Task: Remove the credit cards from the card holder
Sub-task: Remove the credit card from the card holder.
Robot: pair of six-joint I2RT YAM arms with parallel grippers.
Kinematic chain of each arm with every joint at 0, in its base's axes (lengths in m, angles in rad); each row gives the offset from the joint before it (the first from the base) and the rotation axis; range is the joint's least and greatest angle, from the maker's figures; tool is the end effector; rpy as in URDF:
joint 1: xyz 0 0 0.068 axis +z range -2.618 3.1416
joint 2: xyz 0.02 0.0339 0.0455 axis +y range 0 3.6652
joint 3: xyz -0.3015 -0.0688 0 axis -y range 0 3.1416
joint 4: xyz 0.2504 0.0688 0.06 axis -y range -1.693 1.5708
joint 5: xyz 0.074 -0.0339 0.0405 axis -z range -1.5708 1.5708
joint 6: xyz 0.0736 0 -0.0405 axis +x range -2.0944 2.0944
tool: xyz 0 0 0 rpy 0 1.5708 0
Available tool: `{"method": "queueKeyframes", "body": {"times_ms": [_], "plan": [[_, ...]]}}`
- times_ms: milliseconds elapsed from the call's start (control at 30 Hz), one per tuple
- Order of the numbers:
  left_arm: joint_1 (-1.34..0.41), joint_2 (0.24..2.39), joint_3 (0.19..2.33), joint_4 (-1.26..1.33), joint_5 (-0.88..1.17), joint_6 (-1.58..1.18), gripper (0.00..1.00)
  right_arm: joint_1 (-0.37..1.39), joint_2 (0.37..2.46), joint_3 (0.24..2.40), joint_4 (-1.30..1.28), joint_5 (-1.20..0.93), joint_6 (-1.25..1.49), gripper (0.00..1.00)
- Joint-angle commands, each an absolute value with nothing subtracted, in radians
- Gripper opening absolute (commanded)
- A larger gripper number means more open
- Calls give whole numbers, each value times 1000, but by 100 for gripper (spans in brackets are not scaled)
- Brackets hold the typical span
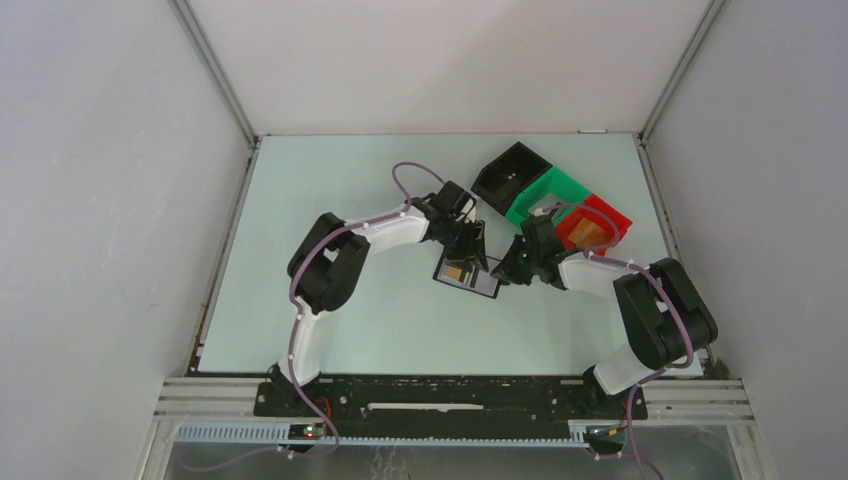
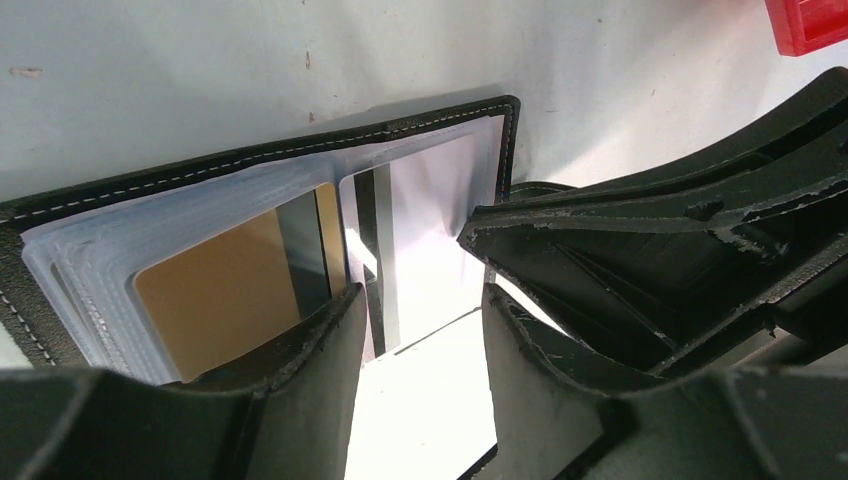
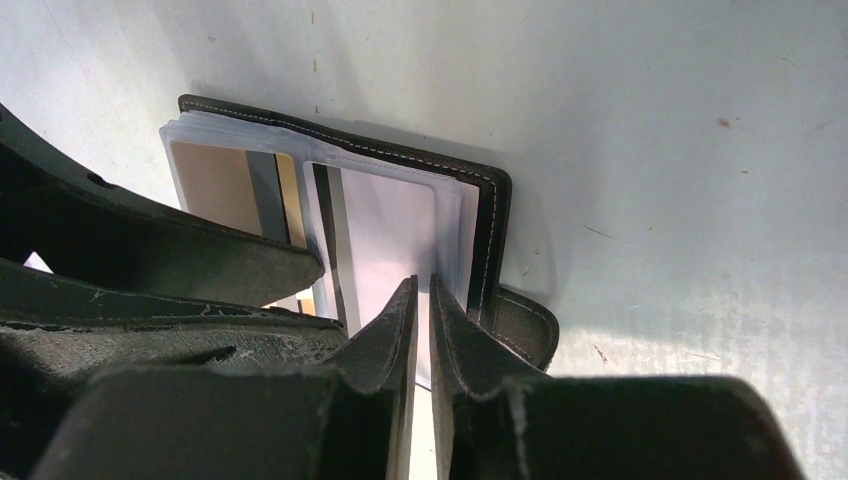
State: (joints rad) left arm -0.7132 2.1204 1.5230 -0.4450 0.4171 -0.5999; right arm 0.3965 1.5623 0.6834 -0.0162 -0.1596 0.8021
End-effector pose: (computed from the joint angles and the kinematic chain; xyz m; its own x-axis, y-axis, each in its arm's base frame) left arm 0.3507 -0.3428 0.1573 -0.9640 0.1515 -0.2186 0.2525 0.7794 -0.5734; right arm 0.2862 0.1325 0.1460 -0.8403 0.4175 -0.3457 0.1886 0.8230 0.5358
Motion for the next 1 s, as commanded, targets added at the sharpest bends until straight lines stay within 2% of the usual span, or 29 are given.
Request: {"method": "queueKeyframes", "body": {"times_ms": [0, 567, 800, 967], "plan": [[-708, 2120, 1557, -494, 359, -552, 53, 380, 1572, 666, -20, -124, 798, 17], [-708, 2098, 1490, -494, 275, -546, 51, 362, 1558, 618, -20, -108, 792, 16], [-709, 2089, 1455, -486, 251, -546, 41, 359, 1548, 604, -20, -103, 793, 16], [-711, 2077, 1446, -492, 216, -548, 43, 359, 1535, 603, -32, -98, 791, 16]]}}
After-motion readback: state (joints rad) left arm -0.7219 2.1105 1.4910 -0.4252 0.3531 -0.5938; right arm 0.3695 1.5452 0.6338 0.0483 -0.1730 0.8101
